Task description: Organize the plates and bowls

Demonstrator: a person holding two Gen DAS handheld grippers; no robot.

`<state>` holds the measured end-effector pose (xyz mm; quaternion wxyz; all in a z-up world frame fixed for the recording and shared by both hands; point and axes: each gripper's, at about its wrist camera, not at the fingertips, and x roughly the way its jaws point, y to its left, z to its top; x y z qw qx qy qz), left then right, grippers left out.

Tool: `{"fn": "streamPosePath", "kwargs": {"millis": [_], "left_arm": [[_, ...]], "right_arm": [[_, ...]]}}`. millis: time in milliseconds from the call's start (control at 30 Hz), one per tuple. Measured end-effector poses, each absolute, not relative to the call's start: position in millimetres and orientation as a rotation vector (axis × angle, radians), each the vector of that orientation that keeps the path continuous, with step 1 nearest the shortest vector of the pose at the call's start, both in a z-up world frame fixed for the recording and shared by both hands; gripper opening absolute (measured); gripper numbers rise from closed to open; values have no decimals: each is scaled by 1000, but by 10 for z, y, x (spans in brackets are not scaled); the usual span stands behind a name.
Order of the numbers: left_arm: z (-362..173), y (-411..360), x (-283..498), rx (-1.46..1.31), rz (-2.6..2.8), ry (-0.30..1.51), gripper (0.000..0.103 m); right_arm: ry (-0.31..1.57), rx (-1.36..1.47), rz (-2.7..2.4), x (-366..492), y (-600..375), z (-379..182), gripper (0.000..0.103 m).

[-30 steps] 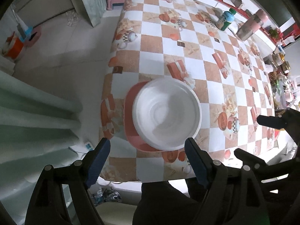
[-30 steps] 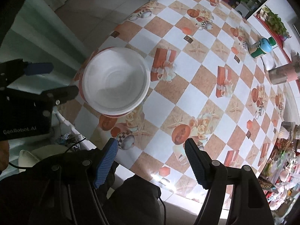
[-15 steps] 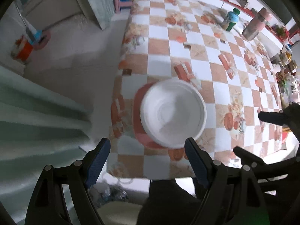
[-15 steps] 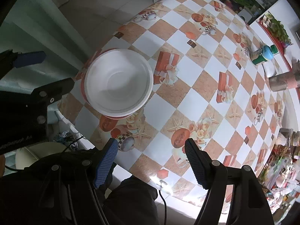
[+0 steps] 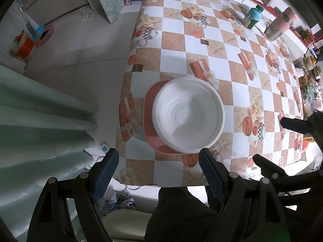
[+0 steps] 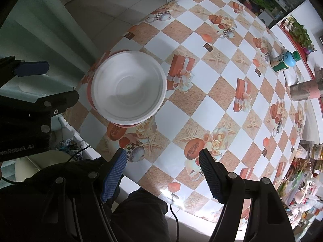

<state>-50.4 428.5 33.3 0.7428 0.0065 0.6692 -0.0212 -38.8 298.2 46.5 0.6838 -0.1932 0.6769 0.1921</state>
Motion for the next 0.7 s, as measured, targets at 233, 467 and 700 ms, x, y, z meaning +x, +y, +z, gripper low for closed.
{"fn": "streamPosePath", "kwargs": {"millis": [233,467,700], "left_arm": [[335,4282,-503,15,-51,1463,84],[342,4276,-498,16,-50,1462,84],[379,4264,-492,11,-60,1460,84]], "right_arm": [[1518,-433,432,-382,2985,468,75],[1516,-434,430,-383,2992,466,75],[1517,-436,432,-381,2993,470,75]]}}
